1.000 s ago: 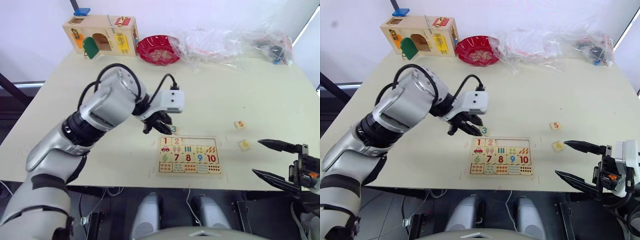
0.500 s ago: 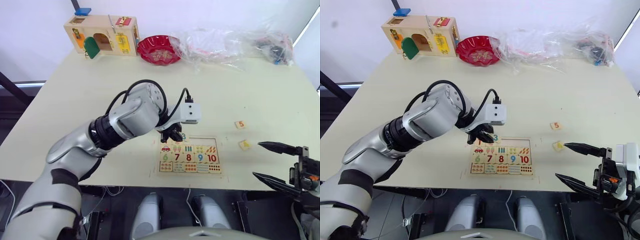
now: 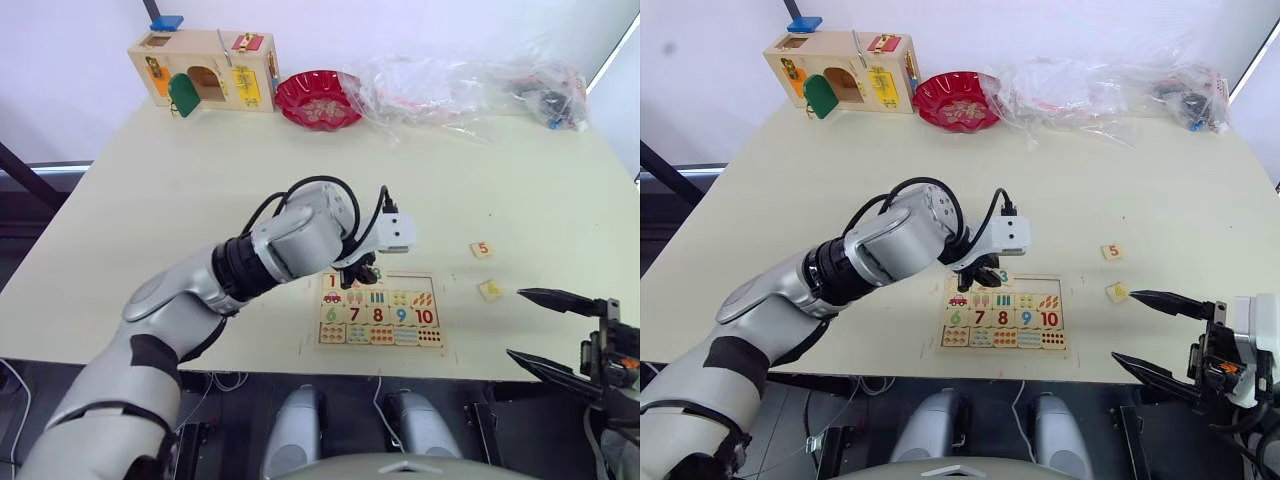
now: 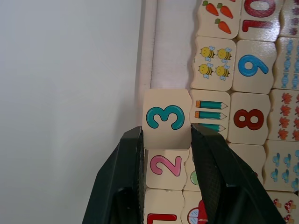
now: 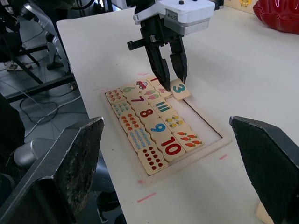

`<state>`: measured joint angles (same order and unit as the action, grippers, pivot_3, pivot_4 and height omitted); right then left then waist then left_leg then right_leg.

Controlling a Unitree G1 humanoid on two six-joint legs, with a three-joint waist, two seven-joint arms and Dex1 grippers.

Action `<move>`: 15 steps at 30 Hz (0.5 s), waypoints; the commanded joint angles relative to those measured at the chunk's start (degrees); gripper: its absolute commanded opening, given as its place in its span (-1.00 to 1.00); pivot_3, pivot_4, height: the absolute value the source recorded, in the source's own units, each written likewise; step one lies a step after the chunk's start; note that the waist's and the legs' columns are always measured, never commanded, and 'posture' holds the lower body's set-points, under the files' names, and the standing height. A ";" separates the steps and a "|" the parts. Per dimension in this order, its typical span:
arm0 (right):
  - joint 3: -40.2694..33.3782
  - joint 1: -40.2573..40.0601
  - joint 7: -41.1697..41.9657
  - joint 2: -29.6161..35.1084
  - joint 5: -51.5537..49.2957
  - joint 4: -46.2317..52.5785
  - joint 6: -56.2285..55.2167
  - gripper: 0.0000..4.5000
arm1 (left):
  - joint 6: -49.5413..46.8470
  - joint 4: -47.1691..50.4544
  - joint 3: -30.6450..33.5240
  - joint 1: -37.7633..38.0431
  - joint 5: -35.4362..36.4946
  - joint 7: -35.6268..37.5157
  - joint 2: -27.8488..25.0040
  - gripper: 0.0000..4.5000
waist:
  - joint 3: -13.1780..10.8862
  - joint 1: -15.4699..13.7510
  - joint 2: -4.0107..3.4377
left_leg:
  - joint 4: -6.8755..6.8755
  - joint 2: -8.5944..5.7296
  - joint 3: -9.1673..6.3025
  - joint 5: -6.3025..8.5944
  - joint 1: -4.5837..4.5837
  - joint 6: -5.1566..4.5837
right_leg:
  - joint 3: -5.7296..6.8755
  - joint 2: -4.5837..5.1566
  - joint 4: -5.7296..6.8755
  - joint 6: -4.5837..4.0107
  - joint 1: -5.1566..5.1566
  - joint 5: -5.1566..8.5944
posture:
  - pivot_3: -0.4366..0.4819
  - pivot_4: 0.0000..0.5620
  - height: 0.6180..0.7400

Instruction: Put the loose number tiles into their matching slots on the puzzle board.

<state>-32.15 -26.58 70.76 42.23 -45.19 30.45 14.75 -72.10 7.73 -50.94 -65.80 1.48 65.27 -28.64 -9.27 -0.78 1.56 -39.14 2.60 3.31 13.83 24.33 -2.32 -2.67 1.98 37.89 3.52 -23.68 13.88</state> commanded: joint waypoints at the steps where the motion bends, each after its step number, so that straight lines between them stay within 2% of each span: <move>1: -1.72 -0.53 0.15 -0.29 -0.36 0.52 -1.17 1.00 | 0.74 1.10 -0.67 -0.34 1.04 -0.98 0.43 -0.47 | 0.00 0.00 0.00 | 0.00 0.00 0.00 0.00 0.00 0.00 | 0.00 0.00 0.00 0.00 0.00 0.00 | -0.05 -0.47 1.00; 15: -1.70 -1.61 -1.01 -0.43 -0.97 2.05 -0.71 1.00 | 2.00 1.54 -2.56 0.43 2.31 -3.84 0.35 -0.47 | 0.00 -0.01 -0.01 | 0.00 -0.01 -0.05 0.00 0.04 0.00 | 0.03 0.00 -0.01 -0.01 -0.01 0.00 | -0.05 -0.47 1.00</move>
<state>-32.28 -27.93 69.83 42.04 -45.25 30.76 14.68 -70.80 8.00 -53.24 -65.00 3.62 61.74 -28.35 -9.27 -0.79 1.55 -39.14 2.59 3.26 13.83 24.37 -2.32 -2.64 1.99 37.89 3.51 -23.69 13.88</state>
